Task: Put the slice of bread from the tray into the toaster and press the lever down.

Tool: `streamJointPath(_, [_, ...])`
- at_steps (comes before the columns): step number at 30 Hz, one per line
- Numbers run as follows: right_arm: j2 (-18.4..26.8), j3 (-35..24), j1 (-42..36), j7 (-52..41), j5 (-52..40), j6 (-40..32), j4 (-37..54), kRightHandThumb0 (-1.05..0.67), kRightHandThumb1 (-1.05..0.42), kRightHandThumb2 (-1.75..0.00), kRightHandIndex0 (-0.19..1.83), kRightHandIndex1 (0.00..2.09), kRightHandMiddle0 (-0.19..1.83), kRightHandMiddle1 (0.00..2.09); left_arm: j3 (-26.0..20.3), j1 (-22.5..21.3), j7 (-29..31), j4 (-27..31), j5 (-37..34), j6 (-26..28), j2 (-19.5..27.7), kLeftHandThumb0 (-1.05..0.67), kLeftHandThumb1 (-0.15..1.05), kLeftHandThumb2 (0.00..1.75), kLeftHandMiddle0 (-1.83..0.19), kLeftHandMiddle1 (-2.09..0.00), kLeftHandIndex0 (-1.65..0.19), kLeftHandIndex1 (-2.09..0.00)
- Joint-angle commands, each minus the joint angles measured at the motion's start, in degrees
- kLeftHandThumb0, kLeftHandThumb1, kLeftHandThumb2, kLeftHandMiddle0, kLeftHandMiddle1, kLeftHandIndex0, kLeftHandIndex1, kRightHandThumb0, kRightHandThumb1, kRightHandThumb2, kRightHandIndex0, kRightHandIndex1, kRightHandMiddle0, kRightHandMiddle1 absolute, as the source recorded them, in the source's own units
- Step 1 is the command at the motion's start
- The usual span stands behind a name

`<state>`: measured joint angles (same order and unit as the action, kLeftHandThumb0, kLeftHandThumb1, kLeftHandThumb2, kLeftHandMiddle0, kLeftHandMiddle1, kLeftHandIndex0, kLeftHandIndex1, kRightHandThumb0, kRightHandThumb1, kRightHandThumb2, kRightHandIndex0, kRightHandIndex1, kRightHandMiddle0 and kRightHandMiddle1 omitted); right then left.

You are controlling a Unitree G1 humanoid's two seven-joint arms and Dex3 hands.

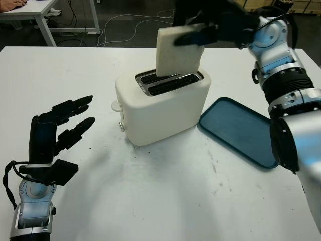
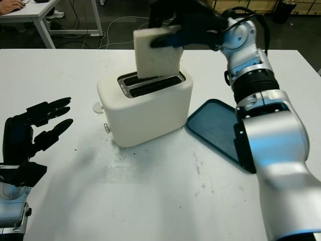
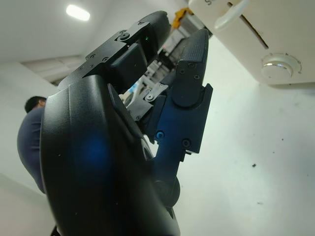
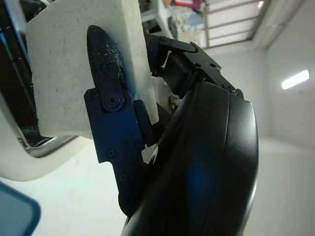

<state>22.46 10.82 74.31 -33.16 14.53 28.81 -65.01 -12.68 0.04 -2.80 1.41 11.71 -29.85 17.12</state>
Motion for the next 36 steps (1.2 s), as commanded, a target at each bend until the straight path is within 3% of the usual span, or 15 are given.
streamJointPath(1, [-0.27, 0.88, -1.32, 0.88, 1.22, 0.70, -0.37, -0.49, -0.92, -0.14, 1.17, 1.75, 0.99, 1.75, 0.27, 0.23, -0.19, 0.21, 0.25, -0.42, 0.25, -0.32, 0.92, 0.04, -1.02, -0.01, -0.99, -0.04])
streamJointPath(21, [2.09, -1.06, -1.57, -1.39, -1.04, 0.50, 4.40, -0.53, -0.92, -0.16, 1.16, 1.75, 0.97, 1.70, 0.35, 0.68, -0.03, 0.82, 0.25, 0.53, 0.01, -0.31, 0.92, 0.04, -1.04, -0.02, -0.95, 0.00])
streamJointPath(36, [1.43, -2.46, -1.97, -4.62, -3.53, -0.27, 4.13, -0.50, -0.92, -0.12, 1.15, 1.75, 0.95, 1.72, 0.30, 0.59, -0.38, 0.71, 0.63, 0.28, 0.04, -0.32, 0.92, 0.05, -1.05, -0.01, -0.95, 0.00])
